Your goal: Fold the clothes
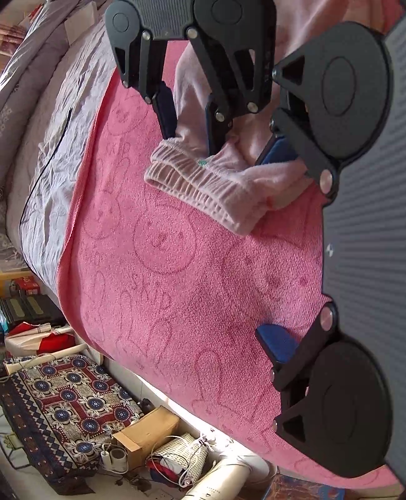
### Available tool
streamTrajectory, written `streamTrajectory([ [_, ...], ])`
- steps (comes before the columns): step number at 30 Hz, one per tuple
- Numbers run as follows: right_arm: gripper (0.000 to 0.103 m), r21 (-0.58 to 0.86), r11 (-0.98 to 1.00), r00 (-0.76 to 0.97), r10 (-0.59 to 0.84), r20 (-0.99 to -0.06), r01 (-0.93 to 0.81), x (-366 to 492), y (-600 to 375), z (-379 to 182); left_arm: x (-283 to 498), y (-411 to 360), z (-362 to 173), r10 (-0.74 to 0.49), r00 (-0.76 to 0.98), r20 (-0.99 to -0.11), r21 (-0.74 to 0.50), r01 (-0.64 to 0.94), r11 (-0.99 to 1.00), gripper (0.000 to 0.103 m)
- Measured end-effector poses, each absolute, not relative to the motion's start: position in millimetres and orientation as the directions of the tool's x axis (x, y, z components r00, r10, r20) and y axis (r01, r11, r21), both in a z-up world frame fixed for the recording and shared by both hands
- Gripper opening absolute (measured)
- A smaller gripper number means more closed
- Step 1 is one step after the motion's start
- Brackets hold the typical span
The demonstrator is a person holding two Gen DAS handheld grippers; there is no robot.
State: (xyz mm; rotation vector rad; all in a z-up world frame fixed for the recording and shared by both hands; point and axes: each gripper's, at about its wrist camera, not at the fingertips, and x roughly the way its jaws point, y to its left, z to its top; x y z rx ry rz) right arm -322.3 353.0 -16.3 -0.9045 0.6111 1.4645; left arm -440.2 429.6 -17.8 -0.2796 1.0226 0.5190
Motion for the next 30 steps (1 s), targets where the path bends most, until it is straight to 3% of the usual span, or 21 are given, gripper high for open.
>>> streamTrajectory([
  [6,0.047,-0.121,-0.137,0.032,0.524,-0.851,-0.983,-320,362,-10,-476,441,16,0.322,0.436,-0.840,0.039,-0.543,0.839,0.103],
  [11,0.047,-0.094,-0.136,-0.006,0.596,-0.803,-0.986,-335,346,10,-500,460,21,0.366,0.376,-0.851,0.065,-0.616,0.785,0.103],
  [14,0.049,-0.117,-0.194,-0.008,0.546,-0.838,-0.974,-351,352,-10,-504,467,18,0.378,0.341,-0.861,0.076,-0.649,0.757,0.102],
  [20,0.053,-0.013,-0.091,-0.038,0.535,-0.844,-0.996,-336,357,-8,-483,460,17,0.362,0.332,-0.871,0.068,-0.649,0.758,0.102],
  [30,0.054,0.000,-0.090,-0.047,0.521,-0.852,-0.996,-341,293,24,-444,420,30,0.332,0.382,-0.862,0.067,-0.565,0.823,0.102],
])
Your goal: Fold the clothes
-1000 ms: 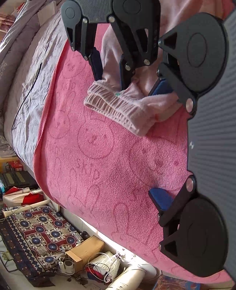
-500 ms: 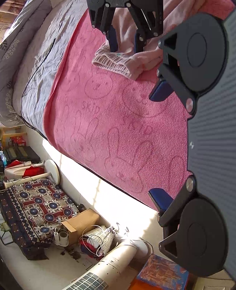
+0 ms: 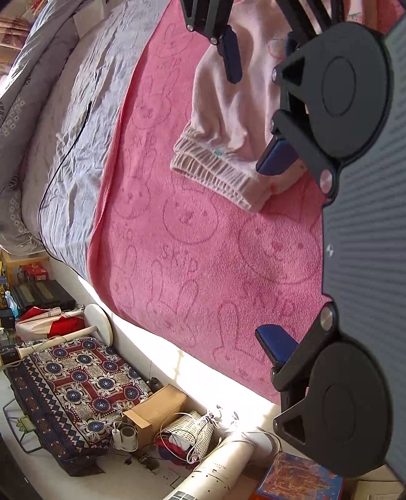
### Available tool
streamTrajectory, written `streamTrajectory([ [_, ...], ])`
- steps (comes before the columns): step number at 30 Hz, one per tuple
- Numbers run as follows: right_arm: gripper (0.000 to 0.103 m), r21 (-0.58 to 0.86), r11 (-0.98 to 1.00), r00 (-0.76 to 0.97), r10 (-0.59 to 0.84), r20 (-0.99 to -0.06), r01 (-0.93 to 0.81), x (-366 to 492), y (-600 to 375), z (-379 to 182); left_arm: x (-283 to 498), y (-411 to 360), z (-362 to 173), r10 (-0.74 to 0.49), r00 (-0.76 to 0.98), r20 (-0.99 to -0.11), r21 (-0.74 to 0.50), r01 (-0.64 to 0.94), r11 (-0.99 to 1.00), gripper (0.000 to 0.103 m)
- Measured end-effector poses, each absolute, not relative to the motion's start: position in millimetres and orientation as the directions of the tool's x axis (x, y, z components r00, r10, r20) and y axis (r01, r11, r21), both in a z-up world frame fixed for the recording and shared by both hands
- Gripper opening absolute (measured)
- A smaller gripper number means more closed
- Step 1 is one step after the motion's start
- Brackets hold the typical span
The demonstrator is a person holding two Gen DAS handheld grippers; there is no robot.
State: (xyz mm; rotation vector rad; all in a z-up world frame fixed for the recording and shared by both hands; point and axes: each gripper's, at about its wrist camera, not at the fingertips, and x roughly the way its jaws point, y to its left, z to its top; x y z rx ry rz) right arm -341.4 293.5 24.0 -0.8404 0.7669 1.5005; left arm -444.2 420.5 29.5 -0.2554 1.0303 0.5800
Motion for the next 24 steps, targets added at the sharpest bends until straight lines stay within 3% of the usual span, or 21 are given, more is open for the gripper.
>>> streamTrajectory([
  [11,0.062,0.033,0.095,0.013,0.444,-0.896,-0.995,-326,106,5,-391,299,25,0.207,0.418,-0.884,0.080,-0.301,0.950,0.102],
  [16,0.065,0.089,0.306,0.028,0.358,-0.933,-0.948,-297,-13,5,-363,212,17,0.094,0.428,-0.899,0.057,-0.097,0.994,0.102],
  [24,0.068,0.026,0.693,0.133,0.176,-0.975,-0.721,-285,-203,13,-329,84,1,-0.056,0.401,-0.914,0.014,0.170,0.985,0.102],
])
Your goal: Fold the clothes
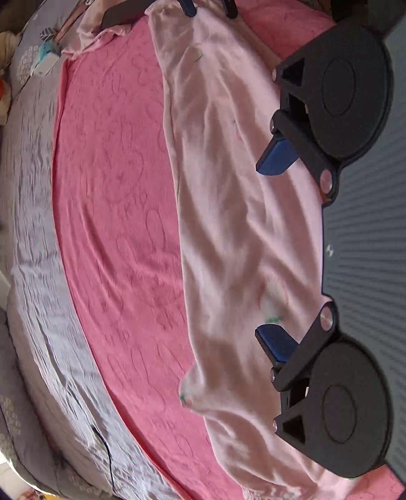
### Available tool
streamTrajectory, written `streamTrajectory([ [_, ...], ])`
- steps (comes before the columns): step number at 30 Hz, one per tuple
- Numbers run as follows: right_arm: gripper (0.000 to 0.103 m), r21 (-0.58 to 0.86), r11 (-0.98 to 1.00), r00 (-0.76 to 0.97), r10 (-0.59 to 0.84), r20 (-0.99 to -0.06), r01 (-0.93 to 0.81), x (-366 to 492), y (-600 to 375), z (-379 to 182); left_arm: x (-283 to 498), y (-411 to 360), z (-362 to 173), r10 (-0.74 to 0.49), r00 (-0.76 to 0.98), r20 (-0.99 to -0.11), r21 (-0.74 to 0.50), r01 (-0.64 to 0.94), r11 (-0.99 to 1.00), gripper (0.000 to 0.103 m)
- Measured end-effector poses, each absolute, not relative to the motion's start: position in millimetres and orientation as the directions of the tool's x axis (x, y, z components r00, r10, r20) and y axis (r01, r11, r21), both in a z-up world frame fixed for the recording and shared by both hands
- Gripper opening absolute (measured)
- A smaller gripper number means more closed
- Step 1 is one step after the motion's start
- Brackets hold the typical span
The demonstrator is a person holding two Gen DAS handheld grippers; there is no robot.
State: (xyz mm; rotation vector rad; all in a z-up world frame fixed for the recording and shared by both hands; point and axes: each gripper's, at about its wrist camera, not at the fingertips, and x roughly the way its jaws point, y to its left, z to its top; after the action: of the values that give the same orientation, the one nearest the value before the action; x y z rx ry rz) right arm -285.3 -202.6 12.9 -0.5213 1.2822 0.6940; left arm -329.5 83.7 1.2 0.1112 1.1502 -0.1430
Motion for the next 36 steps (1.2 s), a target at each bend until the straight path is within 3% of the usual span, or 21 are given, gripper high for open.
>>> streamTrajectory([
  [7,0.067,0.183,0.960,0.254,0.235,-0.938,-0.210,-320,-309,33,-311,4,-6,-0.132,0.392,-0.910,0.000,0.320,0.948,0.102],
  [14,0.064,0.438,0.861,0.456,0.291,-0.841,0.260,-320,-360,10,-302,-34,-39,-0.137,0.349,-0.927,0.011,0.390,0.921,0.103],
  [21,0.063,0.408,0.844,0.546,0.171,-0.820,0.348,-295,-339,-24,-299,-17,-27,-0.156,0.371,-0.916,-0.022,0.342,0.940,0.101],
  [24,0.025,0.429,0.838,0.539,0.201,-0.818,0.337,-290,-329,-19,-303,11,-13,-0.131,0.428,-0.894,-0.012,0.269,0.963,0.102],
  [26,0.023,0.429,0.841,0.543,0.202,-0.815,0.331,-291,-319,-14,-304,23,-27,-0.063,0.386,-0.920,0.056,0.291,0.955,0.102],
  [28,0.023,0.409,0.854,0.554,0.180,-0.813,0.322,-292,-308,-4,-306,38,-33,-0.083,0.364,-0.928,0.039,0.316,0.948,0.103],
  [33,0.022,0.348,0.908,0.605,0.143,-0.783,0.235,-297,-266,41,-312,108,10,-0.130,0.435,-0.891,-0.087,0.119,0.989,0.099],
  [36,0.022,0.278,0.956,0.622,0.160,-0.767,0.097,-300,-215,67,-334,177,30,-0.060,0.485,-0.872,-0.090,-0.038,0.995,0.099],
])
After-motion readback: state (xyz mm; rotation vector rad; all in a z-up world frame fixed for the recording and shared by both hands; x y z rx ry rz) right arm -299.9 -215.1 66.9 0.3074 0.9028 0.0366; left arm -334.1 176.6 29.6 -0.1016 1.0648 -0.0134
